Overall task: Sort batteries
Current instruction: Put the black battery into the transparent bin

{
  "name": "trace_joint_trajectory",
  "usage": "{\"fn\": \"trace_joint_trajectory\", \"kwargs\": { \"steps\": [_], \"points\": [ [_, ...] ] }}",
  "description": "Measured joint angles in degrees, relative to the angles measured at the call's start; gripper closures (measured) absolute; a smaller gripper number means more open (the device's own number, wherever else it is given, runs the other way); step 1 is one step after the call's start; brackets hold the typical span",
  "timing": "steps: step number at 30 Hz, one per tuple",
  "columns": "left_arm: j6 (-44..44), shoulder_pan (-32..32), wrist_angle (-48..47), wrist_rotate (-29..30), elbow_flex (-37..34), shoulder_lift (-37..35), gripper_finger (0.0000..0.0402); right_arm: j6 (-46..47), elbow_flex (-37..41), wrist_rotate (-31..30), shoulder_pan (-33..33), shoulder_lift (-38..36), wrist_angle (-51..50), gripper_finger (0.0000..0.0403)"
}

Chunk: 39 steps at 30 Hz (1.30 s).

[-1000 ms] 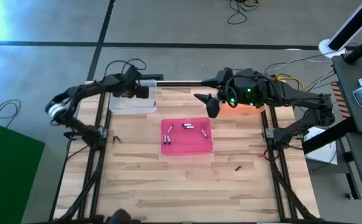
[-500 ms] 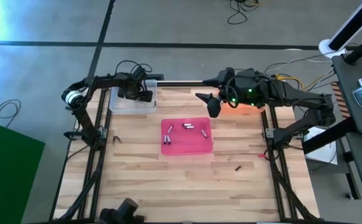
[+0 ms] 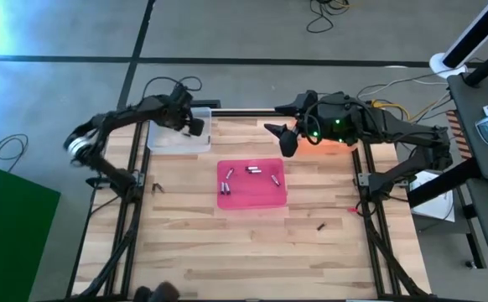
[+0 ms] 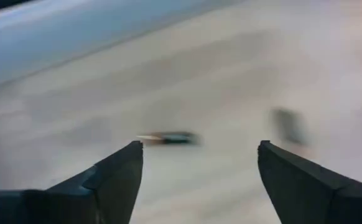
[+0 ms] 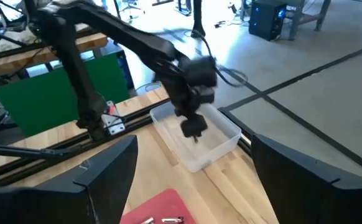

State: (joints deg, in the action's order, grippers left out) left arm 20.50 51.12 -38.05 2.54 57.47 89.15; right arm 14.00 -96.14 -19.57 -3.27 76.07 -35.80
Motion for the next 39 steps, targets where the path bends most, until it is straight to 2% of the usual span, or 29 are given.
{"fn": "trace_joint_trajectory", "kwargs": {
  "steps": [4,9,13,17,20,25,32,39],
  "points": [
    [-1.0,-8.3,-3.7,-3.5,-0.1,-10.1,0.0101,0.1,0.0,0.0,0.0,0.4,0.0,0.0106],
    [0.4,-26.3,-11.7,-3.5,-0.2,-18.6,0.01,1.0,0.0,-0.1,0.0,0.9,0.8,0.0101],
    [4.4,-41.7,-17.3,-3.6,-0.2,-18.8,0.01,2.6,0.0,-0.1,0.0,1.0,1.0,0.0099],
    [4.8,-51.8,-24.8,-3.6,-0.3,-14.1,0.01,3.0,0.0,-0.1,0.0,1.0,2.3,0.0103],
    [0.8,-54.8,-32.3,-3.1,-0.8,-9.1,0.0101,3.0,0.0,-0.1,0.0,1.0,3.1,0.0106],
    [-7.0,-55.1,-38.7,2.2,-2.3,-2.2,0.0119,3.7,0.0,-0.1,0.5,1.0,3.0,0.0101],
    [-13.8,-55.1,-39.5,3.3,-4.5,6.7,0.0139,6.4,0.0,-0.4,2.2,1.0,0.3,0.0111],
    [-20.7,-55.1,-38.9,9.3,-7.8,13.6,0.014,8.6,0.0,-3.6,3.4,1.0,-2.6,0.0115]
  ]
}}
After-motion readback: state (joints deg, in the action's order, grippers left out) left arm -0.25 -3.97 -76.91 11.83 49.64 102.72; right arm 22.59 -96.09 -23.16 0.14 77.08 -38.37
